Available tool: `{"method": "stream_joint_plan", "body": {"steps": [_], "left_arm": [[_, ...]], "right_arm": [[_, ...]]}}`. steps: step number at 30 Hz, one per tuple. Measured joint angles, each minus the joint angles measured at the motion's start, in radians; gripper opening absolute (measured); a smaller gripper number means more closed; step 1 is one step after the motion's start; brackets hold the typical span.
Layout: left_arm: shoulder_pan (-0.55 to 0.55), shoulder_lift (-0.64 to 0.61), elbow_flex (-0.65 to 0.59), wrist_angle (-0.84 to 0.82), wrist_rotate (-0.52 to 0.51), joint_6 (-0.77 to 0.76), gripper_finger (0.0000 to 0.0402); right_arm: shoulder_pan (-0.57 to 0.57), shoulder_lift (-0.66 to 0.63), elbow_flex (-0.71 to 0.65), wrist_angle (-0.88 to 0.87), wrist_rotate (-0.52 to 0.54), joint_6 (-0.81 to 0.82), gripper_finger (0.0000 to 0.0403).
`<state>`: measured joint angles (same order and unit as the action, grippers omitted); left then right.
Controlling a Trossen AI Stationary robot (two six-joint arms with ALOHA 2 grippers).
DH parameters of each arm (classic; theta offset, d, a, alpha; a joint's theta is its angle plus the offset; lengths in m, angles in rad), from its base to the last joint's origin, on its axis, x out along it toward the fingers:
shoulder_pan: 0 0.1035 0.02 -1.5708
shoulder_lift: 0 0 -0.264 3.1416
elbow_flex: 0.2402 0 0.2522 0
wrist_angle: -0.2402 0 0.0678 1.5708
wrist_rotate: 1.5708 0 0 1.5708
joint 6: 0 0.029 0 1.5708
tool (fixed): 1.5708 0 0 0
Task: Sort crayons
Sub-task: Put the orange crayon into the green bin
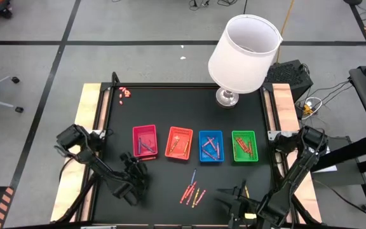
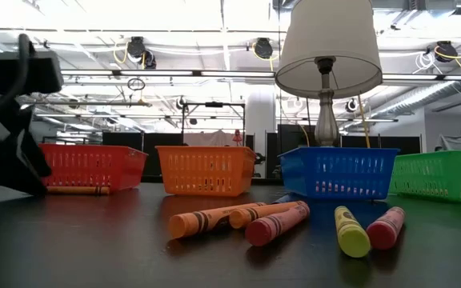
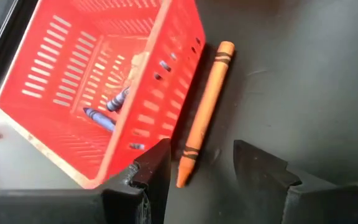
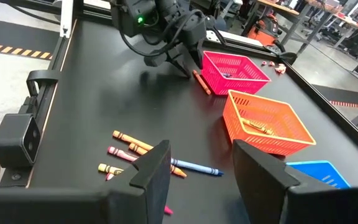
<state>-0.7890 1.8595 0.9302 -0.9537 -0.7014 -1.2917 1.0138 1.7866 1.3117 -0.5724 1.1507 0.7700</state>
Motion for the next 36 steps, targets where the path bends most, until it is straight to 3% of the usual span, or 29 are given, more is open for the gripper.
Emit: {"method": "stream_joint_plan", "body": {"steps": [14,21,28,36], "left_arm": [[0.088,-0.061,-0.001,-0.047,0.063,0.054,0.0173],[0.139,-0.140,-0.001,-0.032,0.079,0.180,0.0172],[0.162,-0.147,-0.001,0.122,0.135,0.407,0.0172],[0.192,-0.147,-0.001,0.119,0.111,0.435,0.0172]], "right_arm": [[0.000,0.000,0.000,-0.005,0.000,0.001,0.0155],[0.000,0.000,0.000,-0.006,0.000,0.001,0.0155],[0.002,0.000,0.000,-0.007,-0.002,0.002,0.0155],[0.002,0.000,-0.001,-0.007,-0.027,0.002,0.0155]]}}
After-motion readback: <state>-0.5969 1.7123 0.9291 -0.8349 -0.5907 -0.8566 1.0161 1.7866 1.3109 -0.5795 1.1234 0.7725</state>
